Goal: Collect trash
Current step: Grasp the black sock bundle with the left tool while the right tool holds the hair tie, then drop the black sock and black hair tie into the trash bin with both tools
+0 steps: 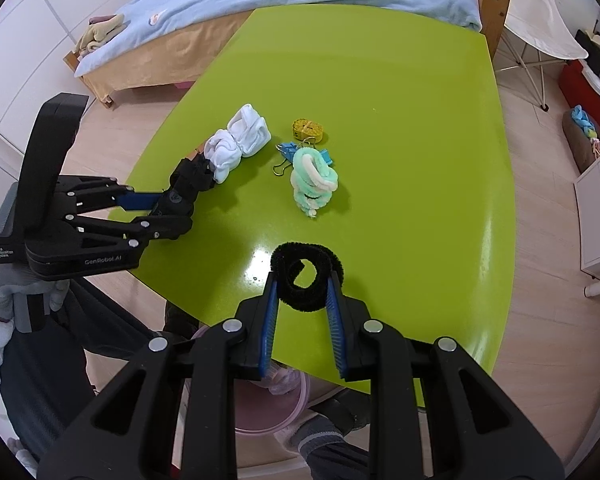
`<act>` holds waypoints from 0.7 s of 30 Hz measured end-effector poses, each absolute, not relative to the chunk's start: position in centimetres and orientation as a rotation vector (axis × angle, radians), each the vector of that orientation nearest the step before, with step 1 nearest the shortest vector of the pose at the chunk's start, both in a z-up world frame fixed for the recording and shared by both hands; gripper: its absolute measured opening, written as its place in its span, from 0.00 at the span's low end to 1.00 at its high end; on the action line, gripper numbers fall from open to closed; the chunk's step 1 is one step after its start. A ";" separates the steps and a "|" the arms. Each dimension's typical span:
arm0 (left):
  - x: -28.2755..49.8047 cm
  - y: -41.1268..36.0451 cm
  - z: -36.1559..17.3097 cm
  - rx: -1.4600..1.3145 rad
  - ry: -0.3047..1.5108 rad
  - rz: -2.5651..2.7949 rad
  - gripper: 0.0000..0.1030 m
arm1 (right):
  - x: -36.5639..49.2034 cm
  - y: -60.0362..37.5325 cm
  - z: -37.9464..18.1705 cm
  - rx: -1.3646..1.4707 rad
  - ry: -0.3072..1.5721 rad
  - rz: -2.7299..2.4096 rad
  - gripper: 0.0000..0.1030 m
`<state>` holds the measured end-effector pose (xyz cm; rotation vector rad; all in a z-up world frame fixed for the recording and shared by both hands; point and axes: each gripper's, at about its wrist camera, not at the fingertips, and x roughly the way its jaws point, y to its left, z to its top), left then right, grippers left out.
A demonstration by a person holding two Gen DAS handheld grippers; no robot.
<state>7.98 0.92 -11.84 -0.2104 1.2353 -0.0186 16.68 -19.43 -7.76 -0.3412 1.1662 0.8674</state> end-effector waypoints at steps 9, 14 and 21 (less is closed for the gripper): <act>6.6 0.8 -9.8 -0.193 1.182 -0.013 0.24 | 16.2 -19.5 -7.4 -0.332 1.144 0.872 0.23; 4.9 0.0 -7.9 -0.178 1.133 -0.021 0.24 | 15.3 -20.1 -6.5 -0.311 1.119 0.884 0.23; 2.0 -1.3 -4.9 -0.143 1.061 -0.038 0.24 | 13.0 -21.4 -4.2 -0.282 1.064 0.911 0.23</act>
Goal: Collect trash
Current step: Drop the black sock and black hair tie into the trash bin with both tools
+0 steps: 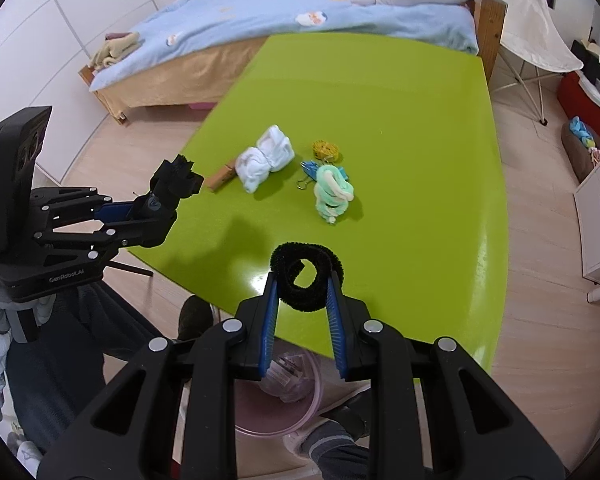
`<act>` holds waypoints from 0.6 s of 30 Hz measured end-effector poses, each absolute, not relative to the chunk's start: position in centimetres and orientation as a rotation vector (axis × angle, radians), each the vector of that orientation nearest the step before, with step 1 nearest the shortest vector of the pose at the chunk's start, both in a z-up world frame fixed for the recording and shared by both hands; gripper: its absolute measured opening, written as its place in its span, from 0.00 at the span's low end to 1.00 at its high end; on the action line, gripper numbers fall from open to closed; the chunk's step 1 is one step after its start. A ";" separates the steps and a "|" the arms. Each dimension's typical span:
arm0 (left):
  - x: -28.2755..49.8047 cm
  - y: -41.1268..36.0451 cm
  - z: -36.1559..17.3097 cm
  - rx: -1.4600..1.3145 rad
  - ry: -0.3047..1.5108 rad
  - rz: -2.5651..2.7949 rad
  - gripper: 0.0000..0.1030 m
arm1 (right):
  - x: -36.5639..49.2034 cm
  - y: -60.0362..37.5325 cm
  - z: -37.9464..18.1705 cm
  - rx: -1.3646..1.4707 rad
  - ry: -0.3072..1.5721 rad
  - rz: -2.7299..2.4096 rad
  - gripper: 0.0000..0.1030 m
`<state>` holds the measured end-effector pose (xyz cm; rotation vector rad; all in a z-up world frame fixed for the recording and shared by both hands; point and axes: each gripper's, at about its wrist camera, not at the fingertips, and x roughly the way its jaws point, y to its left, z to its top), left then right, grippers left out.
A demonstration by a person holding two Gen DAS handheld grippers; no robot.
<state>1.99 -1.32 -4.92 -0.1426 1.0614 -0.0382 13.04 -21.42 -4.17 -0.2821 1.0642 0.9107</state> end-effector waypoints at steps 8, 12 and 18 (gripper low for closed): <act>-2.7 -2.7 -2.8 -0.143 0.993 -0.064 0.24 | 9.1 -23.1 -1.7 -0.284 0.990 0.958 0.23; -4.4 -3.4 -2.4 -0.144 0.984 -0.068 0.24 | 6.9 -23.6 -1.4 -0.293 0.977 0.995 0.23; -6.7 -3.8 -2.0 -0.159 0.981 -0.082 0.24 | 3.9 -23.8 -1.9 -0.313 0.991 1.052 0.23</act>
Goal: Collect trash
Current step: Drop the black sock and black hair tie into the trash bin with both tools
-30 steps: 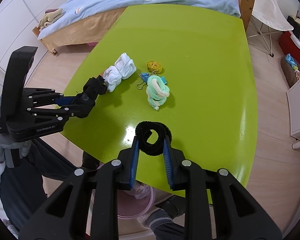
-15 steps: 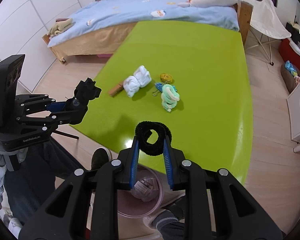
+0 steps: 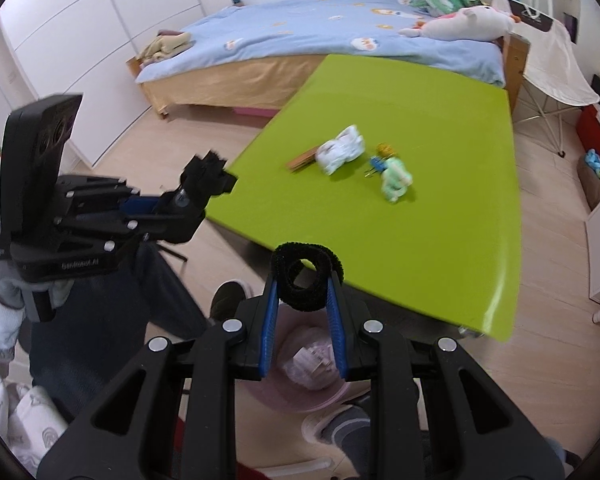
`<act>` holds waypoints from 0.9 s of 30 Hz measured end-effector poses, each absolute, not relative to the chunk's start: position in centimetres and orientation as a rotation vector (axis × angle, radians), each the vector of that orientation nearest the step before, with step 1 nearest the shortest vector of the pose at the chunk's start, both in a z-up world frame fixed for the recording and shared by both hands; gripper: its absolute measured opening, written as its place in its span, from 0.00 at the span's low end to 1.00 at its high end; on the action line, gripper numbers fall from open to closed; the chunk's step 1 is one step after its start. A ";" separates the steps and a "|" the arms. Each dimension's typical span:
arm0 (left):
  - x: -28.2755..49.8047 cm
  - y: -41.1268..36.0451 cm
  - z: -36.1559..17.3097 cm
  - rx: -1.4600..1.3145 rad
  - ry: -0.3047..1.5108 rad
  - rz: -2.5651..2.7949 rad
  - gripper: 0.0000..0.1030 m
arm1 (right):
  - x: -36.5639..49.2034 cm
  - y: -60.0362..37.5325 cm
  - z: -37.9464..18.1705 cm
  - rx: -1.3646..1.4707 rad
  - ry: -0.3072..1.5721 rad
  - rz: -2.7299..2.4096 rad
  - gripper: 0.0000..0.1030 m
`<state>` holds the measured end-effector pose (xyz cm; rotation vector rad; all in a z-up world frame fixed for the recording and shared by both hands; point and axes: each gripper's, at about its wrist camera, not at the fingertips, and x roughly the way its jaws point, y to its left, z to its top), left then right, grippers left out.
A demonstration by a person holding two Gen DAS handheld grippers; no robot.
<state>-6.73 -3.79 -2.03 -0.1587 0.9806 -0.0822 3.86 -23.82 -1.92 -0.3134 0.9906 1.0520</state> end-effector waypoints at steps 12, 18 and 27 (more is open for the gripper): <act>-7.6 -4.1 -1.7 -0.156 0.984 -0.112 0.24 | 1.9 -22.7 -4.3 -0.336 1.047 1.109 0.52; -7.5 -4.6 -2.2 -0.147 0.999 -0.138 0.24 | 2.7 -23.9 -3.9 -0.283 1.040 1.067 0.90; -7.2 -6.5 -2.8 -0.112 1.028 -0.204 0.25 | 4.4 -26.3 -2.6 -0.224 1.005 0.984 0.94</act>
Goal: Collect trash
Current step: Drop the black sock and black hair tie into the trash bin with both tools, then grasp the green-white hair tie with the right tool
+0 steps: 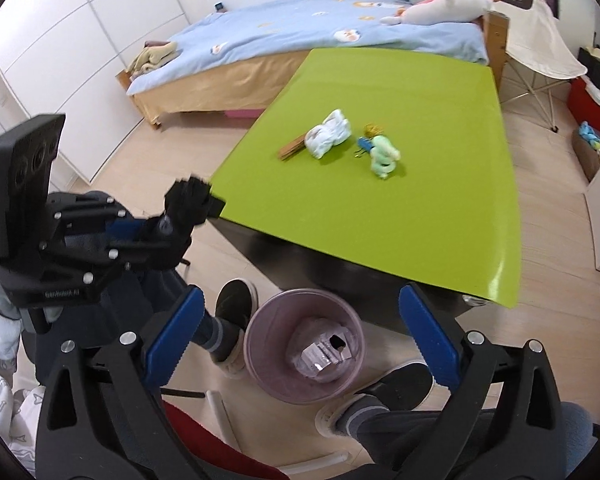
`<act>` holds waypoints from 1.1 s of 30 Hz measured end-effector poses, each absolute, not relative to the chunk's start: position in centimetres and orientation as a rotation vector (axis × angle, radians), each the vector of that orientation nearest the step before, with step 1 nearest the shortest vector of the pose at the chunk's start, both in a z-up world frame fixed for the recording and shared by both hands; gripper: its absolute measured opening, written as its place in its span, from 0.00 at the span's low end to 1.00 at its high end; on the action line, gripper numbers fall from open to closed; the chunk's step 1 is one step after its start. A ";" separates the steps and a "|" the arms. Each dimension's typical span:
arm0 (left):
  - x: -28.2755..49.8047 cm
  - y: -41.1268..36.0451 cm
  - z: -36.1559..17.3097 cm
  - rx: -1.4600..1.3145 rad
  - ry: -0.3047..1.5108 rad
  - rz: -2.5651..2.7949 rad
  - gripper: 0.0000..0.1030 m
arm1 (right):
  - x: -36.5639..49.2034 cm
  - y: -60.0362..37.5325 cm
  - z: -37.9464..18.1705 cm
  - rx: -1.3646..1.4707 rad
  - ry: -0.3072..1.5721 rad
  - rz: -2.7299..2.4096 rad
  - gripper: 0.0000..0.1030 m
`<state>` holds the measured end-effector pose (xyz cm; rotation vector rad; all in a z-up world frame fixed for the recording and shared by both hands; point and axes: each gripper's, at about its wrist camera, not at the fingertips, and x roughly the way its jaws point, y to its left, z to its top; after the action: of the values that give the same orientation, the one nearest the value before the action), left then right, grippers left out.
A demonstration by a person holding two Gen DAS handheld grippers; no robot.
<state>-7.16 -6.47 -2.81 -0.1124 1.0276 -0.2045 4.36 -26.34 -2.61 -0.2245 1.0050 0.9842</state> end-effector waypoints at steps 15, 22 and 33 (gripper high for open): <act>-6.2 -6.9 -3.8 -0.139 1.059 -0.231 0.89 | 5.5 -27.6 -2.6 -0.184 0.998 0.967 0.96; -5.7 -5.8 -3.8 -0.164 1.052 -0.188 0.93 | 5.8 -27.5 -2.8 -0.177 1.003 0.960 0.97; -4.3 -3.4 -3.7 -0.240 1.008 -0.139 0.93 | 7.2 -25.9 -2.3 -0.197 0.989 0.960 0.97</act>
<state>-4.32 -3.38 -3.65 -0.2402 1.0076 -0.1390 7.15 -25.86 -2.35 -0.1967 0.9890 0.9601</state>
